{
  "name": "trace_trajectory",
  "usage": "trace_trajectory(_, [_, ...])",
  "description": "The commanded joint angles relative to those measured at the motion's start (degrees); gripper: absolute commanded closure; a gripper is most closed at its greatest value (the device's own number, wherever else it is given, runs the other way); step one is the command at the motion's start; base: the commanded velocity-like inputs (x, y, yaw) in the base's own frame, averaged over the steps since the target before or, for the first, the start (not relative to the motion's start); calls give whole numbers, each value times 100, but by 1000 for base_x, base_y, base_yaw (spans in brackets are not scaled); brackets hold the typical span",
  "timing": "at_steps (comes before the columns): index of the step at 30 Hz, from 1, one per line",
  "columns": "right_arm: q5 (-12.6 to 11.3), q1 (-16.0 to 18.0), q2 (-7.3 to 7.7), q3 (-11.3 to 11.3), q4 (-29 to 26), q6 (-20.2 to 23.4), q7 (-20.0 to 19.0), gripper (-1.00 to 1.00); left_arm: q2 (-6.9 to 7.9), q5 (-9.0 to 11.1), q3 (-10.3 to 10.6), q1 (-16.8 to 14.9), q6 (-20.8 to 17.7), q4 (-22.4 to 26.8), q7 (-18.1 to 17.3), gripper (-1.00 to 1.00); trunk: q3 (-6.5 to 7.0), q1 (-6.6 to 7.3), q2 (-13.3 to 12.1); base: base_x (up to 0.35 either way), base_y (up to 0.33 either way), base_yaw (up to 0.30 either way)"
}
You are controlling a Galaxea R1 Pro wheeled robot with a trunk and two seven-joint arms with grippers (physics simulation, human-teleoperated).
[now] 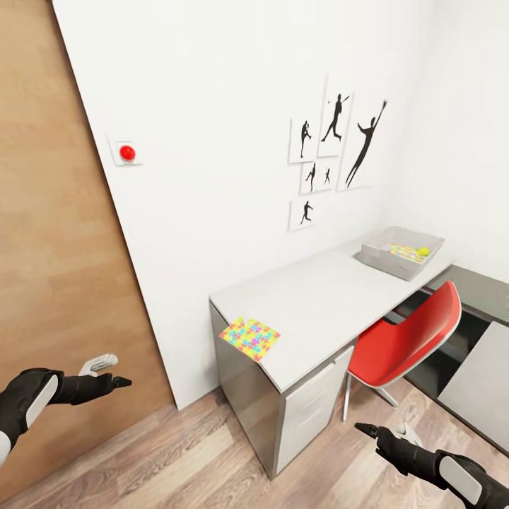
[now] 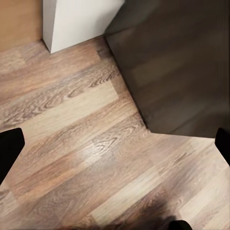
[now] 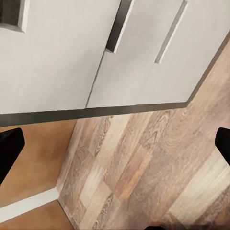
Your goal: Put all the toys in the child's room - the three board games (two on the bed and one on the table), the two jigsaw puzzles on the table, and the tennis ball on the table - inside the toy box on the table in the child's room.
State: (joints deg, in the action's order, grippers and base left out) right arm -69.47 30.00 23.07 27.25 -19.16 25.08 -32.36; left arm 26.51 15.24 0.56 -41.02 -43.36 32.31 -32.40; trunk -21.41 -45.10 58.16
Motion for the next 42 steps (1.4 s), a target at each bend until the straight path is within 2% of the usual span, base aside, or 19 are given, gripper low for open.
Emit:
trace_trajectory(1, [-40, 6, 4, 25, 0, 23, -7, -100, 3, 24, 6, -3, -32, 4, -3, -100, 3, -1, 5, 0, 22, -91])
trace_trajectory(9, [-40, 6, 1, 35, 0, 23, -7, -100, 3, 24, 6, -3, -32, 4, -3, -100, 79, -1, 5, 0, 21, -91])
trace_trajectory(18, [-40, 6, 4, 17, -5, 23, -7, -100, 3, 27, 8, -3, -32, 4, -3, -100, 161, -1, 5, -33, 162, -42])
trace_trajectory(26, [-40, 6, 4, 9, -1, 23, -7, -100, 3, 31, 10, -3, -32, 4, -3, -100, 182, -1, 5, -7, 32, -17])
trace_trajectory(42, [-40, 6, 0, 13, -3, 23, -4, -100, 3, 40, 9, -3, -32, 4, -3, -100, 184, -1, 5, -7, 1, -252])
